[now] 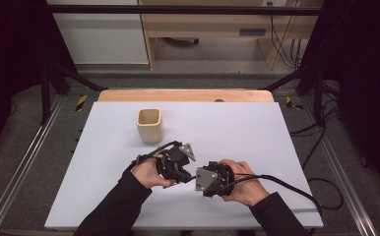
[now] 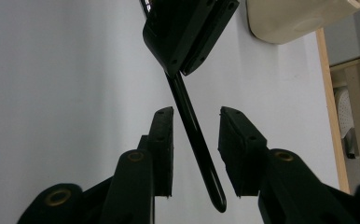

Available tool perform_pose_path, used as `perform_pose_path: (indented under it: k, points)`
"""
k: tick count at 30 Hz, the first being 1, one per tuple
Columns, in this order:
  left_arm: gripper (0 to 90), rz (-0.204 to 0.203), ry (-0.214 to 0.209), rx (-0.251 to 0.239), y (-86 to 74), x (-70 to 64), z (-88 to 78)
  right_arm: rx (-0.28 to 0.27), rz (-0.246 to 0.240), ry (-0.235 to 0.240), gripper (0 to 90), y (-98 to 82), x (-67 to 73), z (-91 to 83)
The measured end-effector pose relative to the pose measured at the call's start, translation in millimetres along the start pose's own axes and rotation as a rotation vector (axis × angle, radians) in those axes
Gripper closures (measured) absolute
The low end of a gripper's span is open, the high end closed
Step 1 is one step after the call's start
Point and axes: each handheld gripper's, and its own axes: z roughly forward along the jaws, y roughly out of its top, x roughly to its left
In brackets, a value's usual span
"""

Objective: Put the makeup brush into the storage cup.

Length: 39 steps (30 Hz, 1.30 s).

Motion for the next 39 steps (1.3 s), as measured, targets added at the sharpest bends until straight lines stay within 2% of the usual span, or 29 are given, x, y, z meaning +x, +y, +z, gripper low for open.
perform_pose_path:
  k: [7, 9, 12, 16, 19, 20, 29, 33, 35, 39]
  points:
    - [83.8, 0.012, -0.004, 0.003, 1.6, -2.9, 0.1, -0.002, -0.024, 0.003, 70.4, 0.3, 2.5, 2.1]
    - [83.8, 0.024, 0.002, 0.016, 2.2, -2.6, -0.2, -0.007, -0.045, 0.004, 72.3, 0.3, 2.1, 2.9]
    - [83.8, 0.011, -0.004, 0.005, 1.8, -2.8, 0.0, -0.007, -0.038, 0.011, 75.9, -0.1, 3.0, 2.8]
    - [83.8, 0.014, -0.006, 0.008, 1.6, -3.1, -0.3, -0.011, -0.062, 0.020, 77.6, -0.3, 2.8, 2.8]
    - [83.6, 0.025, -0.003, 0.020, 1.8, -2.8, -0.6, -0.010, -0.061, 0.023, 78.4, -0.6, 3.8, 3.3]
    - [83.6, 0.021, -0.003, 0.012, 1.2, -2.8, 0.1, -0.009, -0.078, 0.023, 79.2, -1.1, 3.3, 4.1]
    - [81.5, 0.008, 0.010, -0.023, -2.4, -1.3, -2.7, -0.024, -0.077, 0.045, 83.4, -1.5, 3.3, 4.9]
    - [80.3, 0.014, 0.018, -0.021, -4.0, -0.3, -2.5, -0.028, -0.064, 0.053, 83.8, -1.6, 4.2, 5.9]
    - [77.9, 0.008, 0.023, -0.019, -5.0, 0.2, -2.8, -0.027, -0.065, 0.053, 83.8, -2.1, 3.7, 6.8]
    - [70.2, -0.010, 0.056, -0.065, -8.7, 3.1, -8.3, -0.016, -0.041, 0.043, 83.8, -5.0, 2.5, 7.1]
